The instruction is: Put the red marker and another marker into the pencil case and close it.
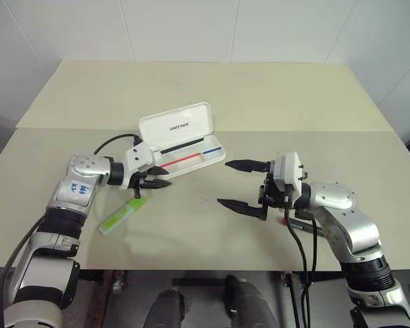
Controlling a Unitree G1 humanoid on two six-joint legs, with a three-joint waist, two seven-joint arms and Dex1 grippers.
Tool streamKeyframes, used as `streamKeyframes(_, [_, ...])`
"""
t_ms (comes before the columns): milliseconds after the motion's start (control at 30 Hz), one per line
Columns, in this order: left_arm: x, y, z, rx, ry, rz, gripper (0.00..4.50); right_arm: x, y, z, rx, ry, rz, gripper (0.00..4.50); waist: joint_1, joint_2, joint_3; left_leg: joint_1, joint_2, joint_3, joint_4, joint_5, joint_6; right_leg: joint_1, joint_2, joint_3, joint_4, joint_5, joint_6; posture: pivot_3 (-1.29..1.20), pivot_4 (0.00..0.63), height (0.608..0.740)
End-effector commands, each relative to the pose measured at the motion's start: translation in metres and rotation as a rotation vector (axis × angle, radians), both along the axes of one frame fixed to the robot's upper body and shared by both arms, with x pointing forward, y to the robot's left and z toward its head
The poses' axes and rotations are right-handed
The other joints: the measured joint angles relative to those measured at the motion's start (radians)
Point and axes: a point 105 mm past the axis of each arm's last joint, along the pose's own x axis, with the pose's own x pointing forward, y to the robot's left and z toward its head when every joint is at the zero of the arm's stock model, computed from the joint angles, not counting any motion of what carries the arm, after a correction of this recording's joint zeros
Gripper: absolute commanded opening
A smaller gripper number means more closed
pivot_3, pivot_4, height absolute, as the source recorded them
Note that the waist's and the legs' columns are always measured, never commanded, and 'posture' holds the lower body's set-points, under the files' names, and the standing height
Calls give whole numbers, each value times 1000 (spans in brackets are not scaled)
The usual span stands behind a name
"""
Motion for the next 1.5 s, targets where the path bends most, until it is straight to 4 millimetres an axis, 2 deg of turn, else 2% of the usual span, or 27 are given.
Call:
streamKeyframes(33, [8,-8,7,1,-41,-4,1563,-7,2,13,18,-65,14,4500,0,0,0,0,0,0,0,0,0,0,0,0,0,0,0,0,150,740])
streamKeyframes(167, [10,-22,21,-73,-79,-42,1563,-8,2,13,21,-61,9,4500,1,0,0,-1,0,0,0,0,0,0,0,0,0,0,0,0,150,740])
streamKeyframes(233, [10,-23,24,-81,-78,-39,1563,-9,2,13,20,-60,8,4500,1,0,0,-1,0,0,0,0,0,0,0,0,-1,0,0,0,150,740])
streamKeyframes(400, [13,-14,10,3,-51,-12,1563,-10,3,13,23,-61,4,4500,-2,0,0,0,0,0,0,0,0,0,0,0,0,0,0,0,150,740])
streamKeyframes(700, [13,-11,-3,68,8,8,1563,-10,3,16,28,-70,-4,4500,0,0,0,0,0,0,1,0,0,0,0,0,0,0,0,0,150,740])
streamKeyframes(933, [11,-13,-7,121,48,0,1563,-10,3,18,29,-79,-7,4500,-1,0,0,0,0,0,1,0,0,0,0,0,1,0,0,0,150,740])
streamKeyframes(1033, [11,-11,-10,175,51,-5,972,-10,4,18,25,-82,-4,4500,-2,0,0,0,0,0,1,0,0,0,0,0,1,0,0,0,150,740])
streamKeyframes(1133, [12,-10,-12,230,39,-22,31,-11,4,19,10,-82,10,4500,0,0,0,0,0,0,1,0,0,0,0,0,0,0,0,0,150,740])
streamKeyframes(1367, [8,-8,-24,317,20,-80,31,-9,1,22,-9,-83,22,4500,0,0,0,0,0,0,3,0,0,0,0,0,1,0,0,0,150,740])
streamKeyframes(1500, [2,-26,-15,225,-2,-148,31,-9,-1,23,-16,-79,24,4500,0,0,0,0,0,0,4,0,0,0,0,0,1,0,0,0,150,740])
